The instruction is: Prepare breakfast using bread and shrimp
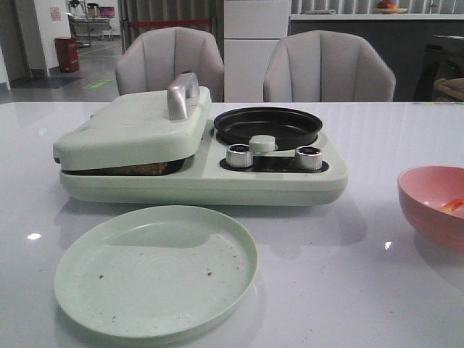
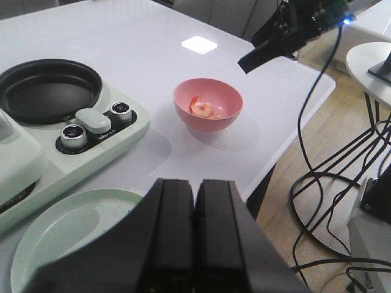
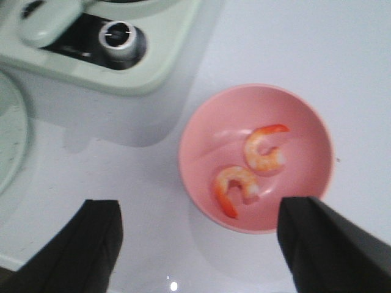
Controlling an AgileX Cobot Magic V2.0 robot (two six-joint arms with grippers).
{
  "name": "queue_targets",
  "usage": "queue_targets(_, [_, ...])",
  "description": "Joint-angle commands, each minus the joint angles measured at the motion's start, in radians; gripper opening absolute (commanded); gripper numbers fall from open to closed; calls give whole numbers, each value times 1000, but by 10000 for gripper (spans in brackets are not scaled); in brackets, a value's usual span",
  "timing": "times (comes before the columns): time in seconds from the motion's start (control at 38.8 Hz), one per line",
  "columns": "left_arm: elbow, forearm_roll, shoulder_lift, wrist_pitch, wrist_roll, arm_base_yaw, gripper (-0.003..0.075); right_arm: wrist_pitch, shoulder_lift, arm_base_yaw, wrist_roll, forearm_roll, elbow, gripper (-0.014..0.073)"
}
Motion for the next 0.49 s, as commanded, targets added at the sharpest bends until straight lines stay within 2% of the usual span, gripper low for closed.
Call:
queue_targets(0.0, [-27,-42,-2,-44,2,-7,101,-5,70,-96,2,-35,-82,623])
queue_targets(0.18, [-27,-42,-2,-44,2,-7,101,7,217,-207,0,-80,-154,623])
queue_targets(0.33, [-27,-42,-2,-44,2,-7,100,-25,321,-223,-1,-160,-182,623])
queue_targets(0.46, [-27,-42,-2,-44,2,-7,100,-55,398,-219,-1,-162,-189,623])
